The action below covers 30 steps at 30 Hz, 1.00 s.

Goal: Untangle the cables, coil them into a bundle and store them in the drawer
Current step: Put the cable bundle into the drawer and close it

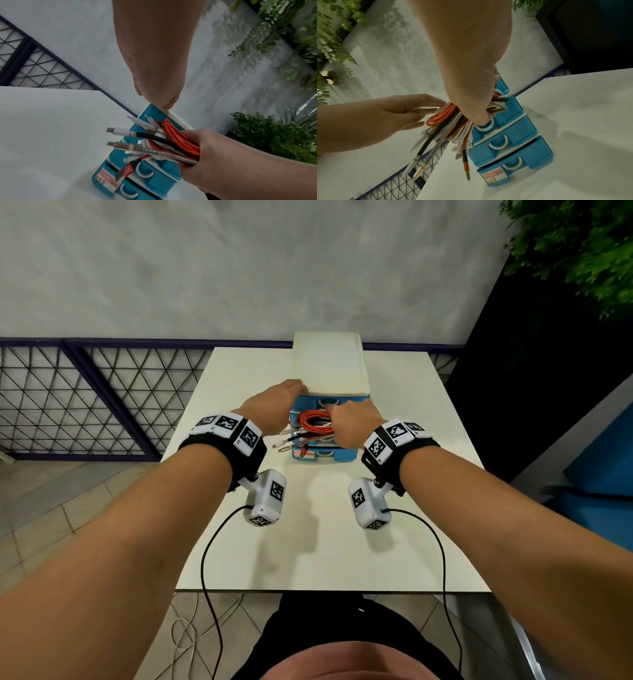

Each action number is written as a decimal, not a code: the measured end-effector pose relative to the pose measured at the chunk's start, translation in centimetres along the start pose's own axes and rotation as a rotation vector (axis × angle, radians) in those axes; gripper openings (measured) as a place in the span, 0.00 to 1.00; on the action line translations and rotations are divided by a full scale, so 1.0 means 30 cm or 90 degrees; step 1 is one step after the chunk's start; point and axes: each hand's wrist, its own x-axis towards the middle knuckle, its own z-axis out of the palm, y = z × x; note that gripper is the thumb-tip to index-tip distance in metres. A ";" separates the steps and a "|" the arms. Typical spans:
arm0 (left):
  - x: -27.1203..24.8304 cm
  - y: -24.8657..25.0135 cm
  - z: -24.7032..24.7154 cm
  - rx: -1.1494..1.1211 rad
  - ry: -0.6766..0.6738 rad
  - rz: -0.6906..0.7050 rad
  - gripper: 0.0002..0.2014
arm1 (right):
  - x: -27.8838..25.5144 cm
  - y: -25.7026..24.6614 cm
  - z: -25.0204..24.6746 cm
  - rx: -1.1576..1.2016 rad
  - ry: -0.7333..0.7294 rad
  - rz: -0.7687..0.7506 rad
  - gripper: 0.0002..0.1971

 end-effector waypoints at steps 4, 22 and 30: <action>0.010 0.020 -0.027 -0.001 0.014 0.013 0.23 | -0.013 0.006 -0.028 0.121 0.011 0.030 0.19; 0.057 0.042 -0.063 0.034 0.024 -0.030 0.21 | -0.206 0.121 -0.136 0.258 -0.032 0.142 0.13; 0.023 0.028 -0.077 0.015 -0.154 -0.047 0.54 | -0.156 0.073 -0.194 0.068 -0.068 0.274 0.13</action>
